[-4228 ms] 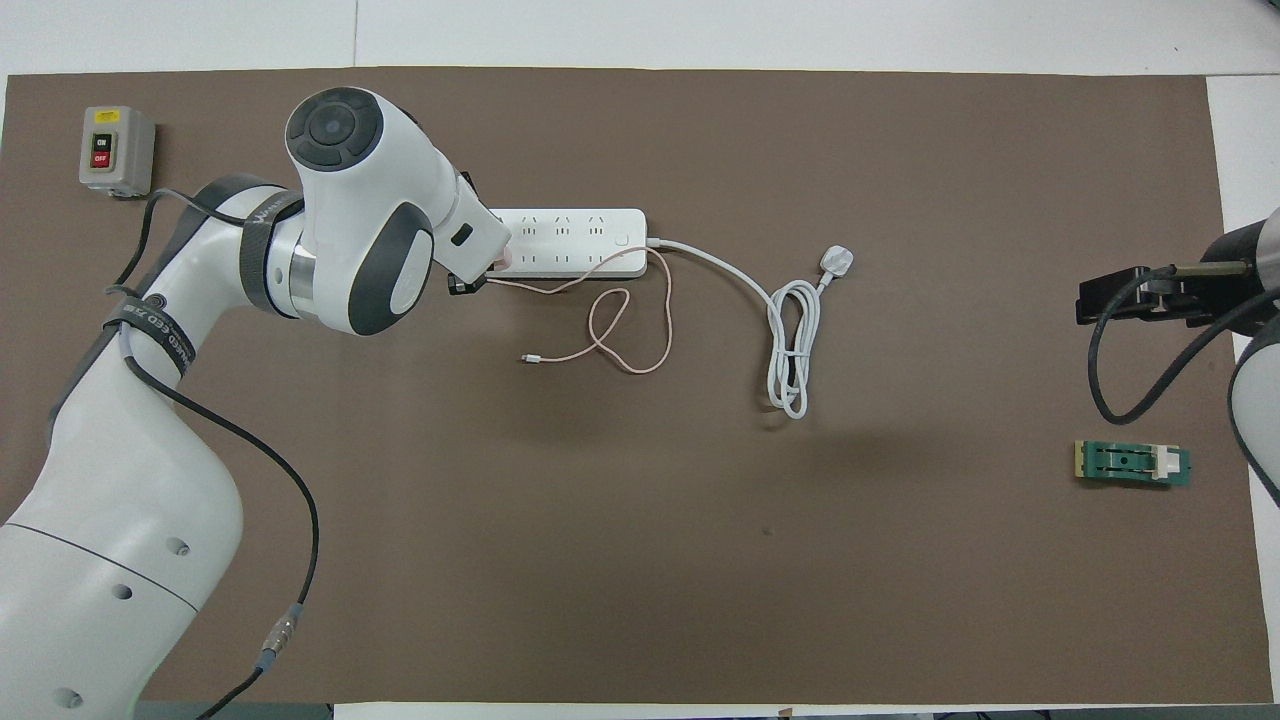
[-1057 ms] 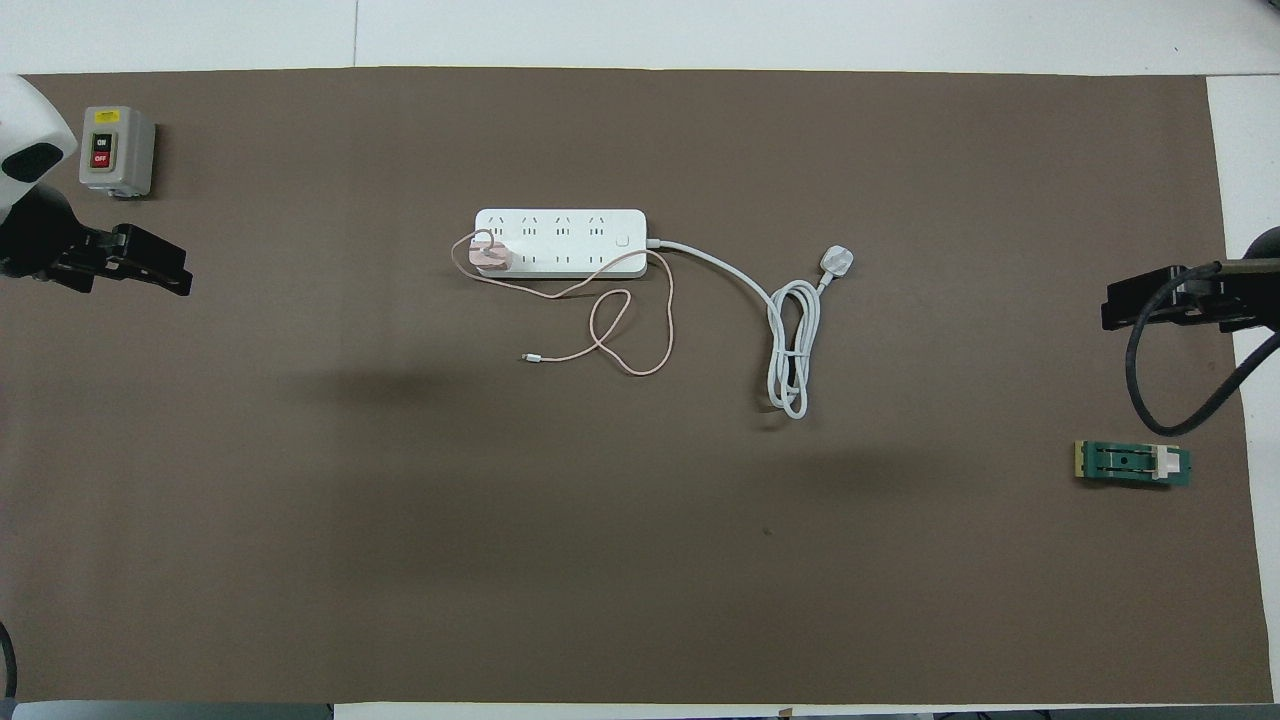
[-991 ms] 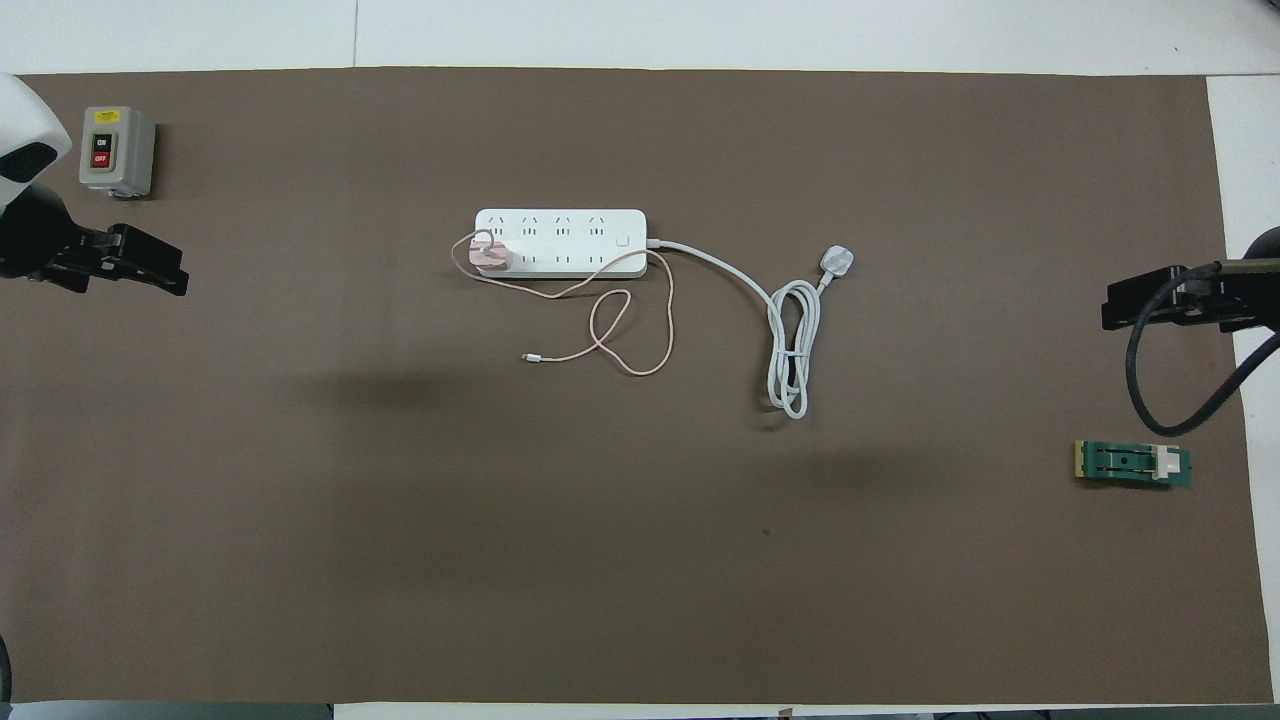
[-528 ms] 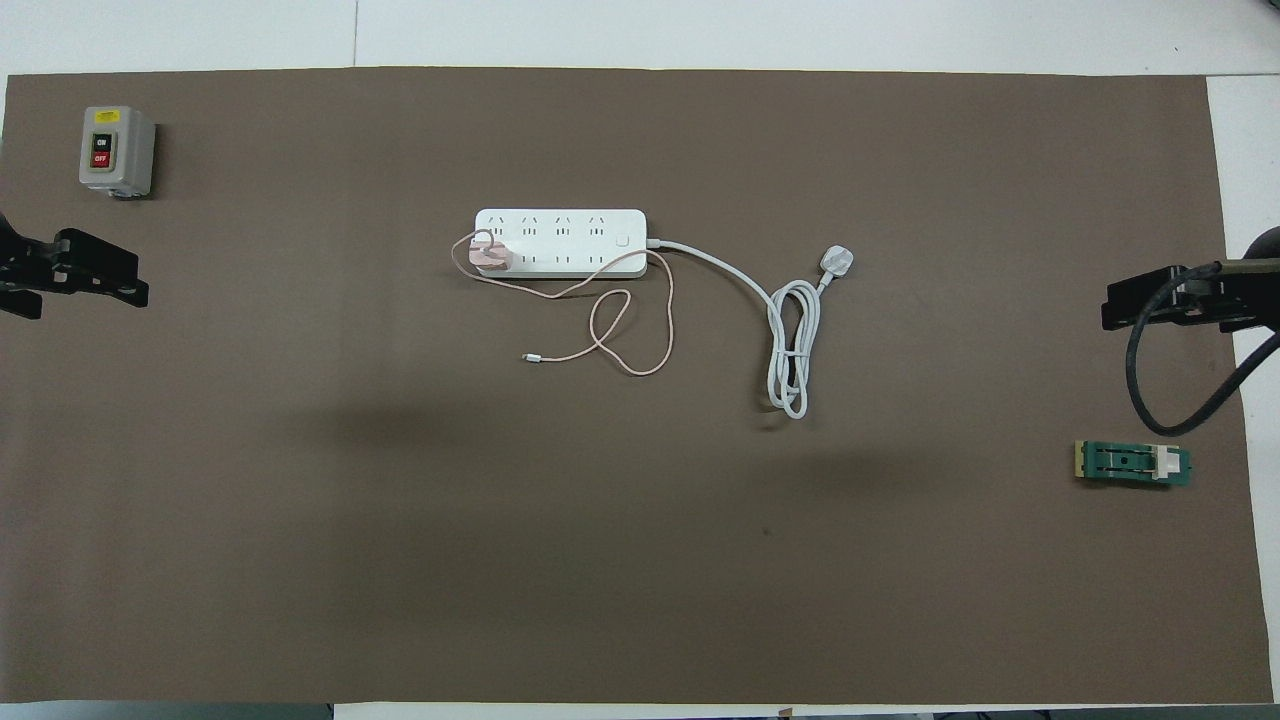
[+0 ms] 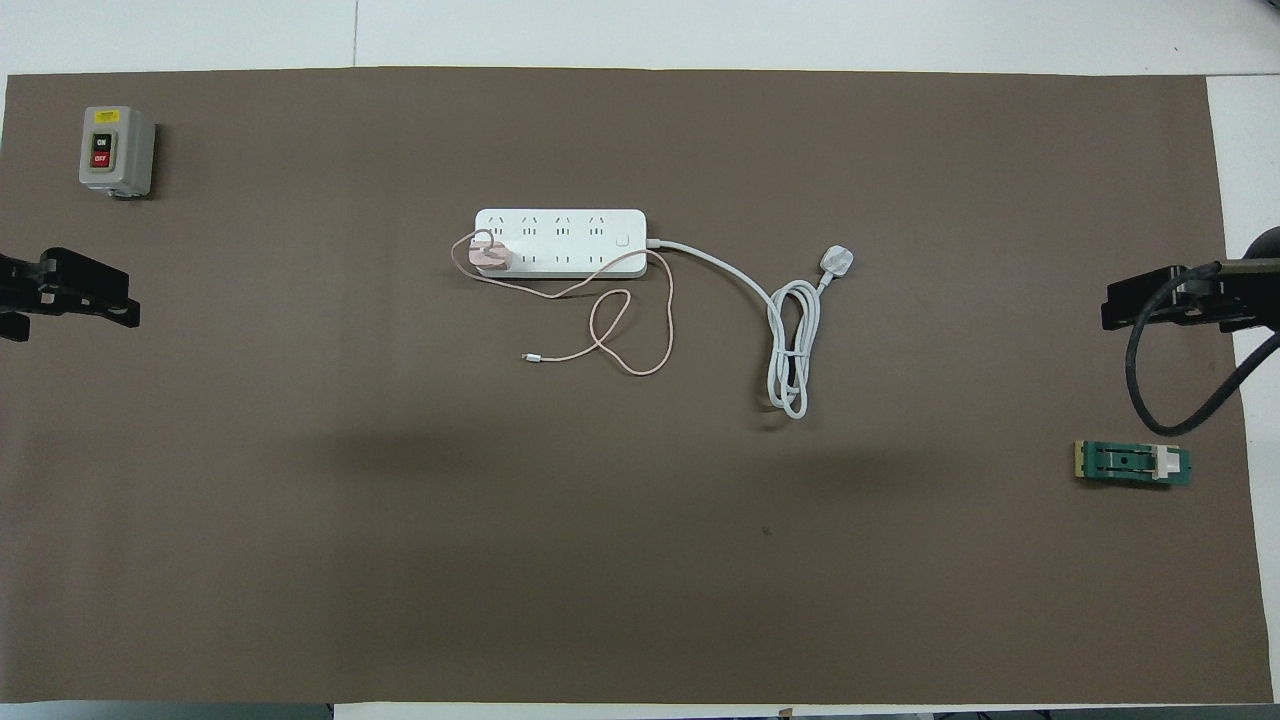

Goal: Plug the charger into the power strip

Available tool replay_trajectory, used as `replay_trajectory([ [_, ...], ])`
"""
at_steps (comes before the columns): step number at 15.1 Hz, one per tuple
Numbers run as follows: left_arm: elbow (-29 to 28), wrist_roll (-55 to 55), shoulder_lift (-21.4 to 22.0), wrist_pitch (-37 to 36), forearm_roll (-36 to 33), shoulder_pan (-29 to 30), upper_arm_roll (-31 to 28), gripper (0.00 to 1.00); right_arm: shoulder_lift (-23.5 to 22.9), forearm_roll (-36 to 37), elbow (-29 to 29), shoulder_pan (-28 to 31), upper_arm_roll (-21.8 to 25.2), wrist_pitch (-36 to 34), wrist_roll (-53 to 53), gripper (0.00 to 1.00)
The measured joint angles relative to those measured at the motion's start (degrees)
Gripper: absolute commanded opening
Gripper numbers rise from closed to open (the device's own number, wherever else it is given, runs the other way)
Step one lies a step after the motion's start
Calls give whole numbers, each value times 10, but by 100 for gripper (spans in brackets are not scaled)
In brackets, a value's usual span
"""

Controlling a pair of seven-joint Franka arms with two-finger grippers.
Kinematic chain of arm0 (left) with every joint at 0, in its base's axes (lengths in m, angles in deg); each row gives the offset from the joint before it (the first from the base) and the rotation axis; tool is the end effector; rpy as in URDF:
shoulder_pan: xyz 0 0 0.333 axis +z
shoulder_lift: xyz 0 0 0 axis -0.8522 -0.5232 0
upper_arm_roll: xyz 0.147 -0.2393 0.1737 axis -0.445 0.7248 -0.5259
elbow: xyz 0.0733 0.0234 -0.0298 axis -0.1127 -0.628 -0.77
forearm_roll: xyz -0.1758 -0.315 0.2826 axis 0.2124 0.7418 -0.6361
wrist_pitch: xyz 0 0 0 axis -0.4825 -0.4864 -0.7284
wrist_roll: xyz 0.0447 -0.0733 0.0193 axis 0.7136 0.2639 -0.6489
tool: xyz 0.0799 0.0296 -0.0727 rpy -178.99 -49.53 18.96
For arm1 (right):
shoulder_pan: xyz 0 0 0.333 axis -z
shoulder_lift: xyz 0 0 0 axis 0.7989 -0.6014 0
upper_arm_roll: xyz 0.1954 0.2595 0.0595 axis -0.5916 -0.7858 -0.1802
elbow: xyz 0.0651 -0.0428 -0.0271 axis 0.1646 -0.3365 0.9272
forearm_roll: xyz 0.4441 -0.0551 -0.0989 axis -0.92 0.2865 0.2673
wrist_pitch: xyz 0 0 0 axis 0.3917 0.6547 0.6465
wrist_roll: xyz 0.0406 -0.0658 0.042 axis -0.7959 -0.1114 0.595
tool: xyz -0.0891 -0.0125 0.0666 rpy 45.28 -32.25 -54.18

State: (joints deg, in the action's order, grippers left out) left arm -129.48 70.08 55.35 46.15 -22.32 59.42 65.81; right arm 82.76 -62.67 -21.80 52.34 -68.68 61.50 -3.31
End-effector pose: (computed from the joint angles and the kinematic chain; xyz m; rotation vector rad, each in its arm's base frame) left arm 0.6282 -0.0007 0.5922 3.1255 0.0625 -0.1854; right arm 0.6052 -0.0142 0.6136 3.1248 -0.0798 -0.0186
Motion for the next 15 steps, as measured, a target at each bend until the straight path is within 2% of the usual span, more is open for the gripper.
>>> replay_trajectory([
  [3,-15,-1,9,0,0,0,2,100,0,0,0,0,0,0,0,100],
  [8,-72,-3,53,13,0,0,2,100,0,0,0,0,0,0,0,100],
  [15,-76,-4,47,15,0,-2,2,100,0,0,0,0,0,0,0,100],
])
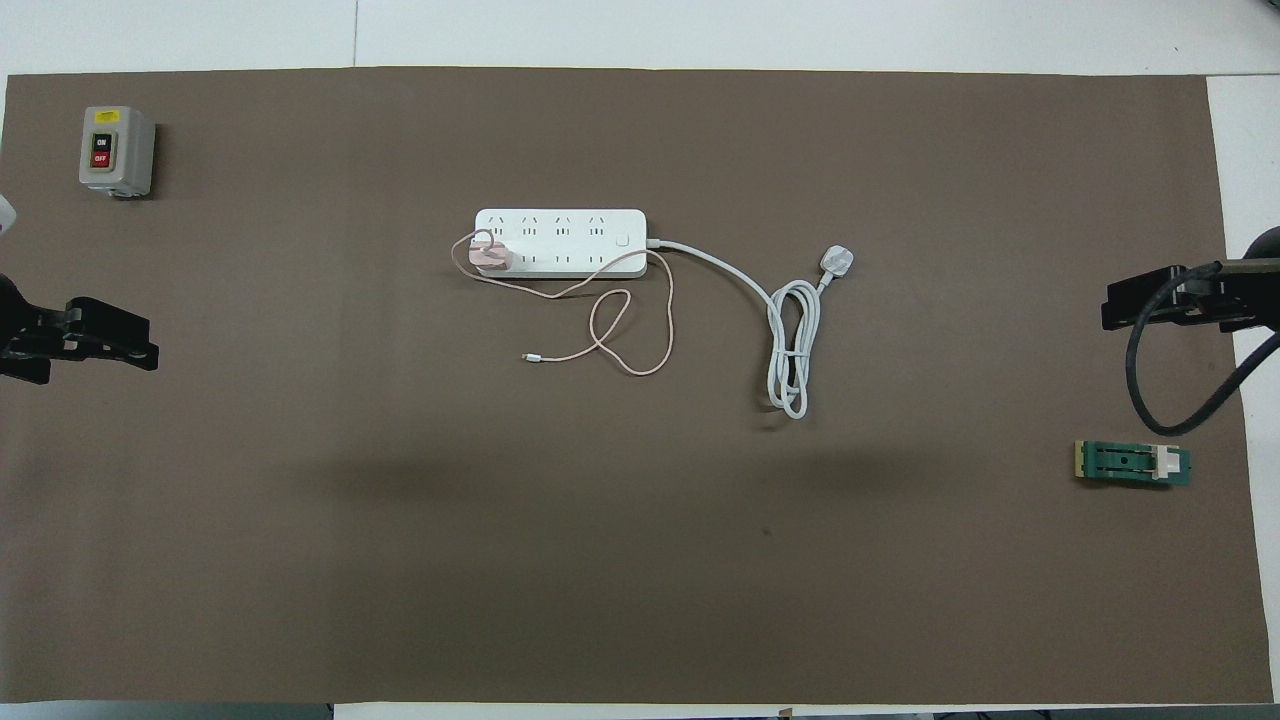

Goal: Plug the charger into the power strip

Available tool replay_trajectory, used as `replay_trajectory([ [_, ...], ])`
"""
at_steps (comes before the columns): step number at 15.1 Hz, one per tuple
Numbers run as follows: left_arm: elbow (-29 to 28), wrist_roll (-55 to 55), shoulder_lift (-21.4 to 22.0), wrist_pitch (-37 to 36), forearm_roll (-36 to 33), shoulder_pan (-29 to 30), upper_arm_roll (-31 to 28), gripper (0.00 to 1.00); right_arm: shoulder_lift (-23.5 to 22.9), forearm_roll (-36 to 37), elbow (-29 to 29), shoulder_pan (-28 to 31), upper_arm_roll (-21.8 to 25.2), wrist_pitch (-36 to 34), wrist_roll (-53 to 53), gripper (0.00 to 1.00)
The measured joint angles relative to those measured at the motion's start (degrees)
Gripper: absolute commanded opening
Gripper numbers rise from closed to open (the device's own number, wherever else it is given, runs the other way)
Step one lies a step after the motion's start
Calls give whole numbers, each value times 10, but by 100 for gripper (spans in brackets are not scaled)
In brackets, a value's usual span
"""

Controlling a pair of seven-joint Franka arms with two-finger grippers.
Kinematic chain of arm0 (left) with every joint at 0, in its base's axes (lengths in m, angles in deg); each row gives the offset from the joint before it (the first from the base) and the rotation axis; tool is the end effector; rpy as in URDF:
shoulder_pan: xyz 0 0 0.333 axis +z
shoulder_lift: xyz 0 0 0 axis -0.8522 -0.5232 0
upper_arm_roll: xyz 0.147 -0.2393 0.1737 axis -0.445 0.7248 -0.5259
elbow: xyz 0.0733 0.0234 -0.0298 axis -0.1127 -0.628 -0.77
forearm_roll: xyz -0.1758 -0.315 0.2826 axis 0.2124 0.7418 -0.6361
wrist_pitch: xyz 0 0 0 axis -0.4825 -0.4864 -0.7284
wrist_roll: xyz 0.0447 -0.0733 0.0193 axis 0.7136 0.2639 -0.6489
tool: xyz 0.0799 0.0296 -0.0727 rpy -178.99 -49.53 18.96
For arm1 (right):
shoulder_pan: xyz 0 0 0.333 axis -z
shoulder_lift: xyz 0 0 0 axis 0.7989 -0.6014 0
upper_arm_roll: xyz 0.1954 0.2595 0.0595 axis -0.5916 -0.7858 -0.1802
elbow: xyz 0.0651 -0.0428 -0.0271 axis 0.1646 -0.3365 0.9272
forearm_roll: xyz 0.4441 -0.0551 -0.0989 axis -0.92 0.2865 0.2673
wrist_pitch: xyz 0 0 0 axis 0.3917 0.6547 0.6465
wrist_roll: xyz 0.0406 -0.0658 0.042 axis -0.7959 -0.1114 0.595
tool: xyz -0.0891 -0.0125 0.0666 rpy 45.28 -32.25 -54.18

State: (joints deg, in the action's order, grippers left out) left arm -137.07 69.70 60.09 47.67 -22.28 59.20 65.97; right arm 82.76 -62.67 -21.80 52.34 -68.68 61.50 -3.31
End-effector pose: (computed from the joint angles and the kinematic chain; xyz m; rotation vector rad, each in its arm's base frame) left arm 0.6003 -0.0051 0.5749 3.1252 0.0634 -0.2219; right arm 0.6052 -0.0142 0.6136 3.1248 -0.0798 -0.0186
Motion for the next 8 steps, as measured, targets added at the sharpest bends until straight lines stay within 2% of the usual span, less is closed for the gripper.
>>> replay_trajectory([
  [8,0,-2,0,21,1,-4,0,100,0,0,0,0,0,0,0,100],
])
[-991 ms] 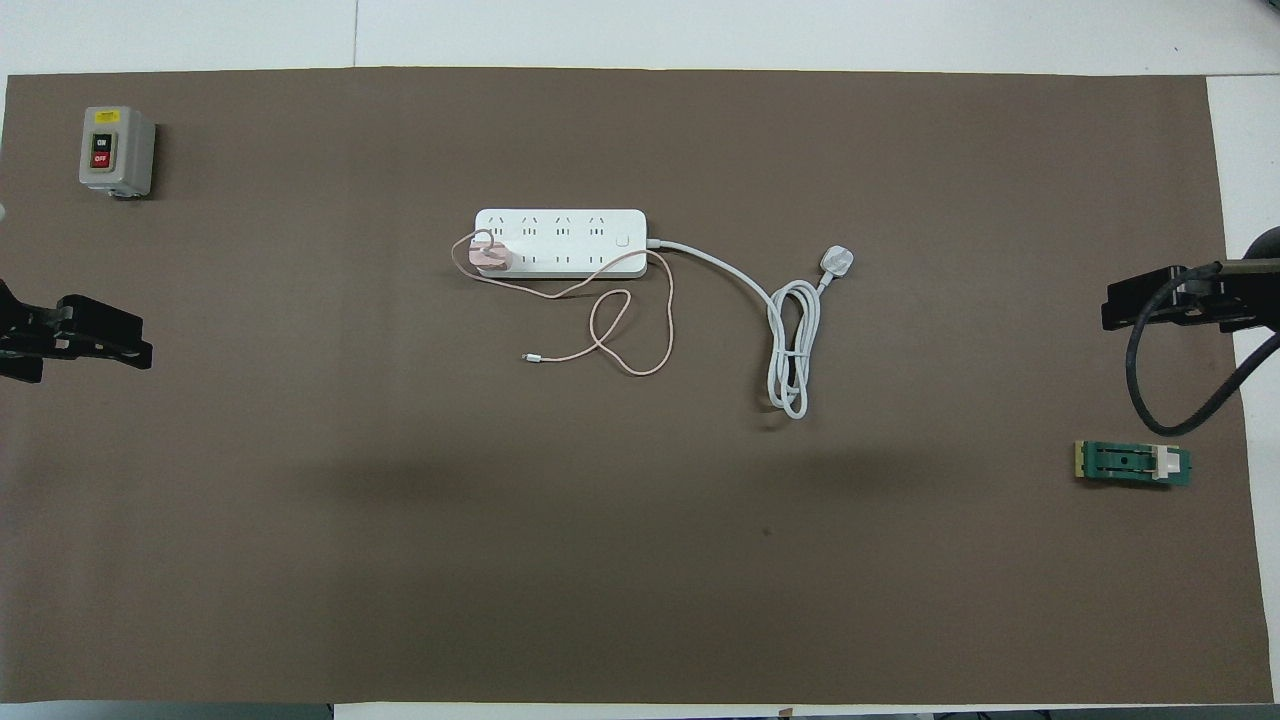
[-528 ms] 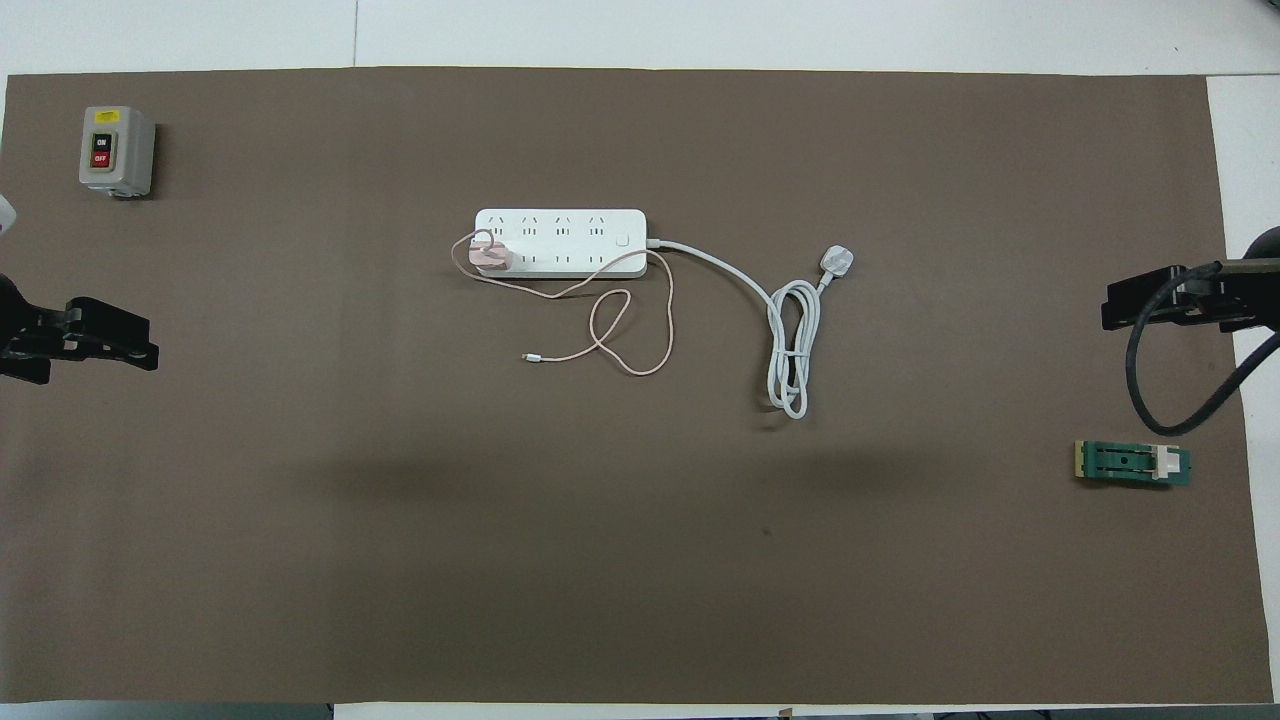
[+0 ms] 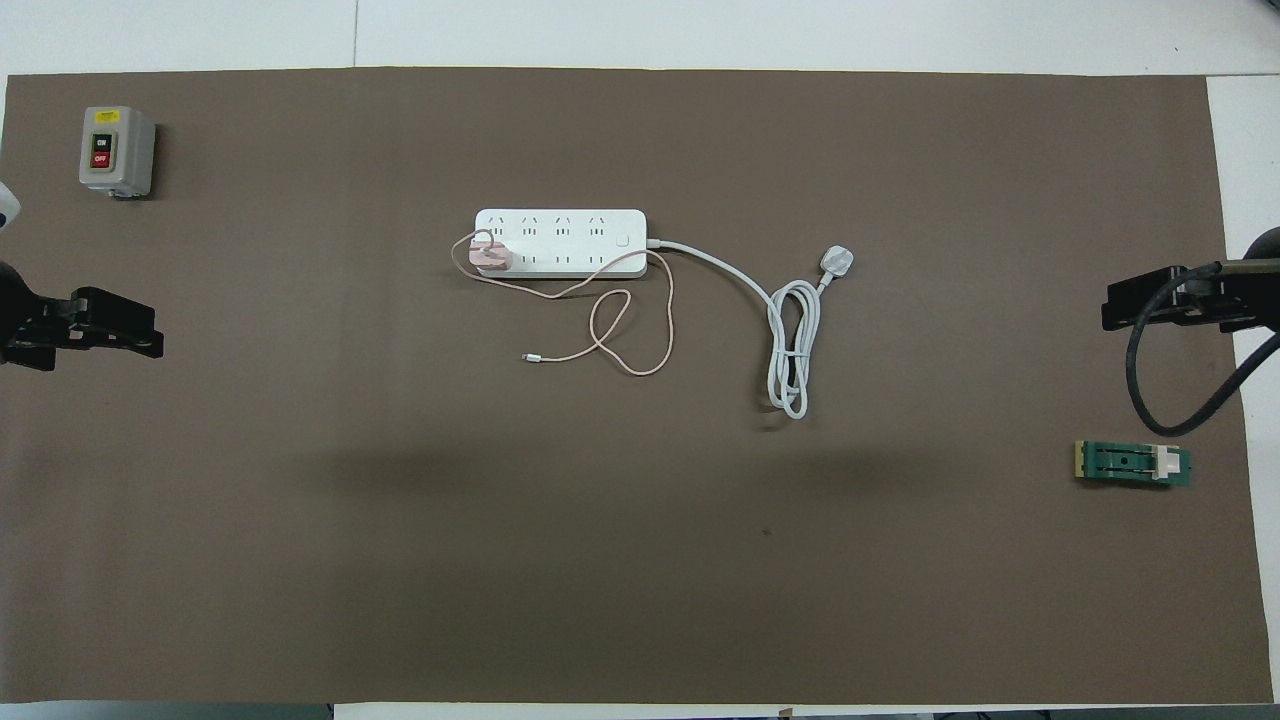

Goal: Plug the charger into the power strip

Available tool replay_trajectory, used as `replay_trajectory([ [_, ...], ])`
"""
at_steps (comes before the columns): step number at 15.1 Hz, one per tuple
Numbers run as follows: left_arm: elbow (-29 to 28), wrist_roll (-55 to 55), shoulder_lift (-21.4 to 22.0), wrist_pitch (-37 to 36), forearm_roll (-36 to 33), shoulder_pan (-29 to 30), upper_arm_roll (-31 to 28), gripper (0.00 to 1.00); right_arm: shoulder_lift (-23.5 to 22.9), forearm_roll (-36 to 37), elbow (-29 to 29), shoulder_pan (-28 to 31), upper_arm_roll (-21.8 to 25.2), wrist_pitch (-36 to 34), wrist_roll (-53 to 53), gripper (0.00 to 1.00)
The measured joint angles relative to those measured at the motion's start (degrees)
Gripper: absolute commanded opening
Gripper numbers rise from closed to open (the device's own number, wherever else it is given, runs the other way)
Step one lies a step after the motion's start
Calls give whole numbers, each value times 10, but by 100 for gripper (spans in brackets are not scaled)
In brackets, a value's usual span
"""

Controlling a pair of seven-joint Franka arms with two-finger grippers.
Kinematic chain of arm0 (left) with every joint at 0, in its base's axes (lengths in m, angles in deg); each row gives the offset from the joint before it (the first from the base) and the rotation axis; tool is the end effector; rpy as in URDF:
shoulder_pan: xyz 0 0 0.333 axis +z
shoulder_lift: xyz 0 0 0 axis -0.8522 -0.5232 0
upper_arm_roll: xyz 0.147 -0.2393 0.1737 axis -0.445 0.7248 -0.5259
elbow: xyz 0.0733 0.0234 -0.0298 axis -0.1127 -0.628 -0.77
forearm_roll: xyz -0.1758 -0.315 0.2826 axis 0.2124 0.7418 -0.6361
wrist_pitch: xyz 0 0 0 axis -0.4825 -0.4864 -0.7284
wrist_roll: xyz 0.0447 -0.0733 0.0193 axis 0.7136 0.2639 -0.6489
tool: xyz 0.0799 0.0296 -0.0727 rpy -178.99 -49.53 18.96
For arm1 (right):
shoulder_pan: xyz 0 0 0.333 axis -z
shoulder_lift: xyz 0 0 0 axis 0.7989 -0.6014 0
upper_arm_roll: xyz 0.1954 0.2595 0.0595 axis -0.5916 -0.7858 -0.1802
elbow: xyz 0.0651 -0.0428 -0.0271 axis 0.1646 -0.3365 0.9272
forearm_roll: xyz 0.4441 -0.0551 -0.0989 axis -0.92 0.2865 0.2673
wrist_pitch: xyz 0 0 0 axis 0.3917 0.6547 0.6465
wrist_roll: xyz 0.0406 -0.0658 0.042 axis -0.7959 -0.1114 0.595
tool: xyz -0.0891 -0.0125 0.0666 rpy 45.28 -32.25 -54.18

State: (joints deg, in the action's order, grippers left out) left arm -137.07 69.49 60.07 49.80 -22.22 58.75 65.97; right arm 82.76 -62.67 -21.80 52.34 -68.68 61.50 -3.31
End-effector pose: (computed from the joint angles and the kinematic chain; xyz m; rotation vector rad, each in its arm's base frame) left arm 0.6049 -0.0100 0.5774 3.1275 0.0573 -0.1644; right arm 0.6052 -0.0142 0.6136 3.1248 -0.0798 -0.0186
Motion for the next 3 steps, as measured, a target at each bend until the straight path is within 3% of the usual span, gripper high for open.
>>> replay_trajectory([
  [3,0,0,0,0,0,0,0,100,0,0,0,0,0,0,0,100],
])
